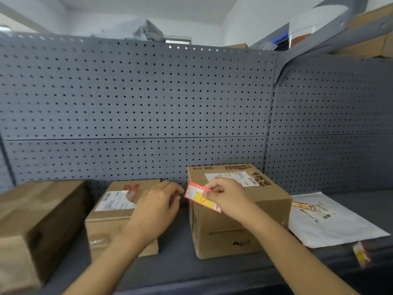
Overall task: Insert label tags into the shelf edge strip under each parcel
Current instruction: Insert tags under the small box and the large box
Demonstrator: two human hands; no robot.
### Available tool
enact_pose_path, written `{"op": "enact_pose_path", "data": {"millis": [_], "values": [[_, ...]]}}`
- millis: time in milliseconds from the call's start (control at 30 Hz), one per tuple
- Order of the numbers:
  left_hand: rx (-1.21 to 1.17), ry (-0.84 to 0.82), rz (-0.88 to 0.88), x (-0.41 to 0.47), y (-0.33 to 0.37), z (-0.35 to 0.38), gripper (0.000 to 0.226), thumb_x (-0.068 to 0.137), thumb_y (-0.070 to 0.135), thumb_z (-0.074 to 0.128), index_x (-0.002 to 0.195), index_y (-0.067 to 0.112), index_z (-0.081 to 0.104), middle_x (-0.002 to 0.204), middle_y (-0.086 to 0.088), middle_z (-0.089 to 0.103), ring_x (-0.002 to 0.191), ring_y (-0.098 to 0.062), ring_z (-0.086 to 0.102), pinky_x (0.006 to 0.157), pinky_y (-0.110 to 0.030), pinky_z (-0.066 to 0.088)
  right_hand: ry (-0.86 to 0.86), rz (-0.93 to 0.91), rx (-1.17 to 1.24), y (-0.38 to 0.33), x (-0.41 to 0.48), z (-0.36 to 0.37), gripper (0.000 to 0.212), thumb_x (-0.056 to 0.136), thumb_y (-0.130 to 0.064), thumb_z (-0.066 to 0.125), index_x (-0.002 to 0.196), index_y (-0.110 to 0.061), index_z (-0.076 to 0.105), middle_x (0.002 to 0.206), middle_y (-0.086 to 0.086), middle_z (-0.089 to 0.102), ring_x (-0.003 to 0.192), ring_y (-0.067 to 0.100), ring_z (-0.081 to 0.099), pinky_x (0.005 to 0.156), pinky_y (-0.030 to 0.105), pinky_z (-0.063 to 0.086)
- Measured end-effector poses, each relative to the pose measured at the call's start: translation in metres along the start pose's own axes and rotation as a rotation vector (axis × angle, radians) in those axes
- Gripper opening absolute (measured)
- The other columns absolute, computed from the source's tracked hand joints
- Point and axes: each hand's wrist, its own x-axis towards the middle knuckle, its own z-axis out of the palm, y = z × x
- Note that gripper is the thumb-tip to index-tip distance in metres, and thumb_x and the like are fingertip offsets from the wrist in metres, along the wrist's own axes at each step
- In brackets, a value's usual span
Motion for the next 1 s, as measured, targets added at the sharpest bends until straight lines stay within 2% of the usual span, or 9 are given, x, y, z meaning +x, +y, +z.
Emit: {"op": "enact_pose_path", "data": {"millis": [133,233,400,533,733,867,933,1000], "values": [[0.030,-0.057,-0.105,-0.049,-0.007,-0.023,0.016,0.086,0.014,0.060,0.099,0.022,0.064,0.096,0.002,0.067,0.084,-0.017,0.063,0.073,-0.037,0.054,-0.125,-0.030,0.008,-0.002,-0.025,0.031,0.010,0.087,-0.022,0.063,0.096,-0.025,0.067,0.096,-0.006,0.067,0.086,0.005,0.060,0.063,0.022,0.045],[0.050,-0.082,-0.186,-0.082,-0.020,-0.036,0.014,0.089,0.018,0.057,0.099,0.025,0.063,0.098,0.006,0.066,0.084,-0.011,0.062,0.075,-0.034,0.055,-0.185,-0.022,0.003,-0.002,-0.038,0.062,0.011,0.087,-0.019,0.061,0.095,-0.022,0.067,0.094,-0.004,0.067,0.084,0.006,0.061,0.061,0.021,0.047],[0.097,-0.139,-0.289,-0.126,-0.049,-0.050,0.015,0.085,0.011,0.057,0.095,0.018,0.065,0.095,0.000,0.067,0.084,-0.022,0.063,0.076,-0.038,0.052,-0.256,-0.048,-0.098,-0.001,-0.052,0.117,0.009,0.088,-0.022,0.061,0.093,-0.026,0.067,0.090,-0.011,0.065,0.078,0.001,0.059,0.056,0.014,0.045],[0.116,-0.211,-0.320,-0.154,-0.075,-0.051,0.014,0.083,0.010,0.056,0.093,0.016,0.064,0.095,-0.002,0.066,0.084,-0.023,0.062,0.074,-0.039,0.051,-0.258,-0.068,-0.126,0.004,-0.059,0.157,0.012,0.089,-0.015,0.060,0.092,-0.024,0.067,0.088,-0.011,0.063,0.074,-0.004,0.055,0.052,0.005,0.040],[0.093,-0.385,-0.300,-0.189,-0.113,-0.041,0.012,0.089,0.014,0.048,0.094,0.015,0.059,0.100,-0.004,0.064,0.092,-0.025,0.059,0.079,-0.036,0.046,-0.271,-0.097,-0.186,0.008,-0.061,0.208,0.014,0.086,-0.009,0.063,0.090,-0.020,0.072,0.089,-0.007,0.068,0.079,0.000,0.059,0.063,0.004,0.043],[0.097,-0.438,-0.224,-0.200,-0.132,-0.034,0.021,0.090,0.012,0.045,0.101,0.016,0.062,0.105,-0.005,0.065,0.097,-0.026,0.058,0.084,-0.035,0.045,-0.242,-0.078,-0.196,0.009,-0.062,0.229,0.016,0.085,-0.009,0.065,0.086,-0.024,0.072,0.082,-0.014,0.065,0.076,-0.003,0.059,0.063,0.005,0.044],[0.145,-0.436,-0.146,-0.201,-0.133,-0.033,0.022,0.086,0.009,0.050,0.103,0.016,0.064,0.099,-0.006,0.066,0.091,-0.028,0.060,0.078,-0.035,0.047,-0.226,-0.085,-0.198,0.010,-0.064,0.232,0.018,0.084,-0.009,0.066,0.084,-0.027,0.072,0.078,-0.020,0.063,0.076,-0.006,0.059,0.062,0.004,0.043],[0.143,-0.455,-0.093,-0.204,-0.131,-0.034,0.029,0.070,0.005,0.069,0.096,0.018,0.068,0.081,-0.003,0.068,0.072,-0.026,0.065,0.061,-0.031,0.052,-0.222,-0.112,-0.222,0.012,-0.069,0.230,0.020,0.083,-0.009,0.067,0.083,-0.029,0.072,0.078,-0.022,0.063,0.077,-0.009,0.059,0.063,0.003,0.042]]}}
